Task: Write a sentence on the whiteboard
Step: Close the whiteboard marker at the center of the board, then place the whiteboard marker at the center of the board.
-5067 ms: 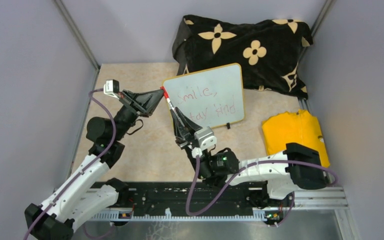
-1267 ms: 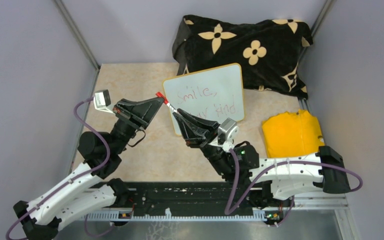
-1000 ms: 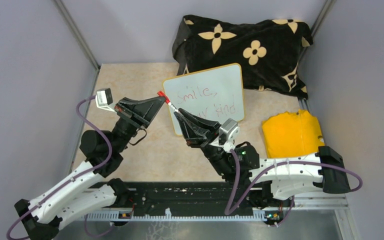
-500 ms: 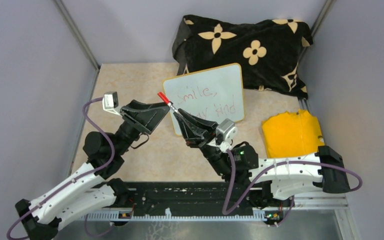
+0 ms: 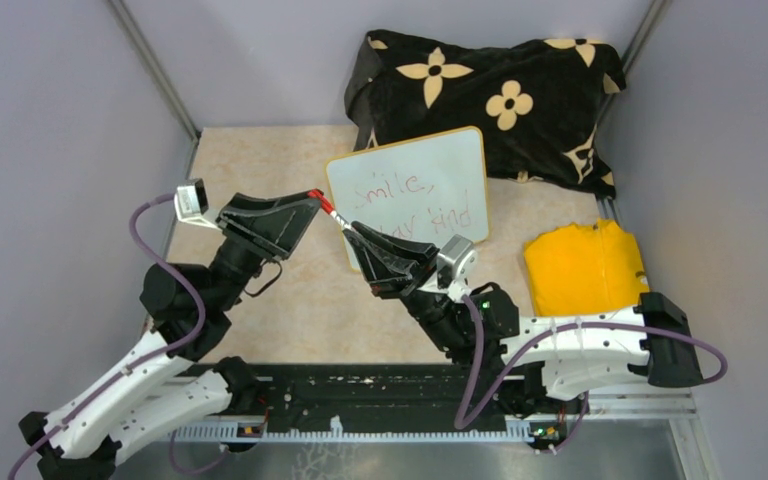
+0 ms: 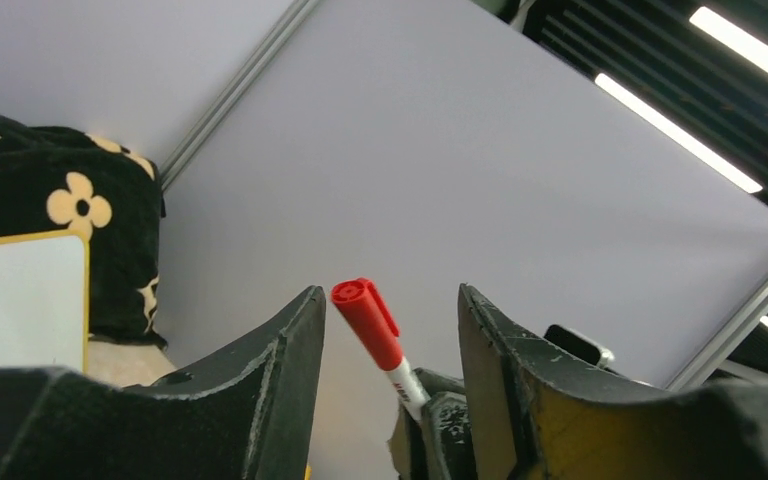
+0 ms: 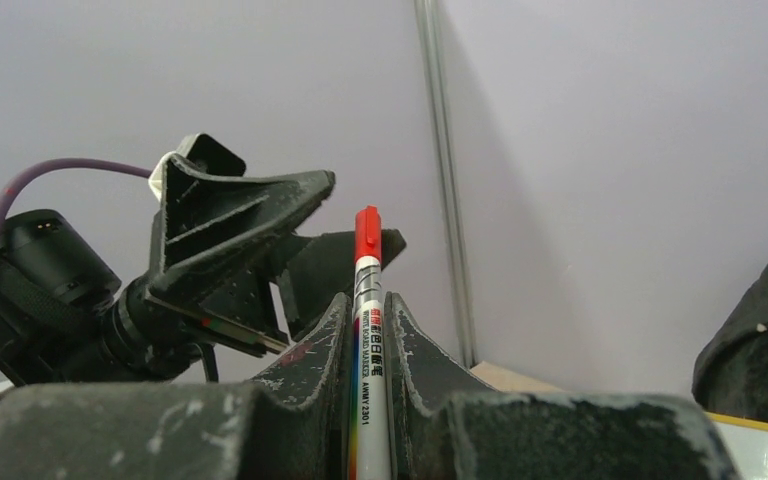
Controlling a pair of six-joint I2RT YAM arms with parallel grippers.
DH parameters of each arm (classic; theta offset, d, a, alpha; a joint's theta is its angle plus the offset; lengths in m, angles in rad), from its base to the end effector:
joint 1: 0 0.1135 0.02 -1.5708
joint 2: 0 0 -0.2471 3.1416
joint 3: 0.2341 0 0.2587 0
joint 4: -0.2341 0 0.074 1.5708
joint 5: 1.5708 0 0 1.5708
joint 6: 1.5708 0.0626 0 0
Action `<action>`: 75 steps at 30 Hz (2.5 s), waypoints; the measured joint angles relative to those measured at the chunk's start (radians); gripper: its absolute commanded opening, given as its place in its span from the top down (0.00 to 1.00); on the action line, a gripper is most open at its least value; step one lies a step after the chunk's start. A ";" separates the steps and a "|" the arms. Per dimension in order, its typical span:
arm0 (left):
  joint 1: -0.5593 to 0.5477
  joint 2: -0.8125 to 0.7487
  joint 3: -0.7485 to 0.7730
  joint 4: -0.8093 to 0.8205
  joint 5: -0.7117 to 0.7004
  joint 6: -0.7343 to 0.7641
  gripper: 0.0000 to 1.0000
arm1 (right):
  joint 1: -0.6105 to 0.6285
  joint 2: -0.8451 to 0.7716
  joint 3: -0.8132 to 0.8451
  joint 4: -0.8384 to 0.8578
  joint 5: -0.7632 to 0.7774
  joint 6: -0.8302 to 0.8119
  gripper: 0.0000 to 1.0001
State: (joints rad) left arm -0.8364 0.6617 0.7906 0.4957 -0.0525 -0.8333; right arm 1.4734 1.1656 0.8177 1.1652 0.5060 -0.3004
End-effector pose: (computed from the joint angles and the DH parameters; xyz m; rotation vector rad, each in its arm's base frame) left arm 0.1215 -0.1296 0.4370 -0.0524 1.0533 -1.5066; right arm 0.0562 0.2635 0.4051 -0.2767 0.8695 0.9040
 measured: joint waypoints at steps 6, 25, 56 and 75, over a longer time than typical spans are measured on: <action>0.000 0.034 0.000 -0.031 0.011 -0.006 0.65 | 0.000 0.000 0.000 -0.003 0.000 0.017 1.00; 0.000 0.071 -0.028 0.090 0.048 -0.133 1.00 | -0.002 0.006 0.000 -0.021 0.018 0.017 1.00; -0.003 -0.021 0.028 -0.430 -0.013 0.280 1.00 | -0.137 -0.356 0.069 -1.152 -0.114 0.467 0.37; -0.004 0.024 0.077 -0.493 0.301 0.381 1.00 | -0.307 -0.201 0.053 -1.056 -0.591 0.679 0.70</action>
State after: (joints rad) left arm -0.8402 0.6857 0.8673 0.0029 0.2489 -0.4526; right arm 1.1664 0.9642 0.8711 0.1097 -0.0845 0.3786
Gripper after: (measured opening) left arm 0.045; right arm 0.355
